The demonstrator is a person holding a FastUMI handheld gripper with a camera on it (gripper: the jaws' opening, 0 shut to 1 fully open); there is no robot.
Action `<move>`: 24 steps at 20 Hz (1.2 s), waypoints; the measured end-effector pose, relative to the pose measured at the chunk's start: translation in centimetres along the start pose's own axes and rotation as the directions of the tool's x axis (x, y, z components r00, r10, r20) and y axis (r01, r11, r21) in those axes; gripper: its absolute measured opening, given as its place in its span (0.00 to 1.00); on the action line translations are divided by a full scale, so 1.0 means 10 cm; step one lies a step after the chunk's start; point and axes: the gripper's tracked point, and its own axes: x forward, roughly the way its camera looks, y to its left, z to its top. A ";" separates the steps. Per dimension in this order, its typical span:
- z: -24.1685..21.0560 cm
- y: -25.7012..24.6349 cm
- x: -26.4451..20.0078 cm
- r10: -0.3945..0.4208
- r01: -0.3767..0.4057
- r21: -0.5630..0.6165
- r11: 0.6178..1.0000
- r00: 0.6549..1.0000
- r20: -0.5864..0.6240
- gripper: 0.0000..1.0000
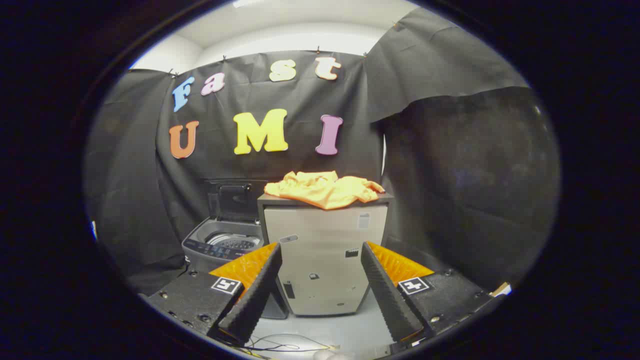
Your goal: Put the clothes into the washing machine and then close the washing machine lid.
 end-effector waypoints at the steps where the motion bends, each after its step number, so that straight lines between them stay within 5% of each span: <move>1: -0.03 0.01 0.00 0.002 -0.003 -0.008 1.000 1.000 -0.004 0.99; 17: 0.00 0.10 -0.02 0.003 -0.003 0.002 1.000 1.000 -0.015 0.99; 24: 0.47 0.13 0.07 -0.021 0.021 -0.007 1.000 0.999 -0.044 0.99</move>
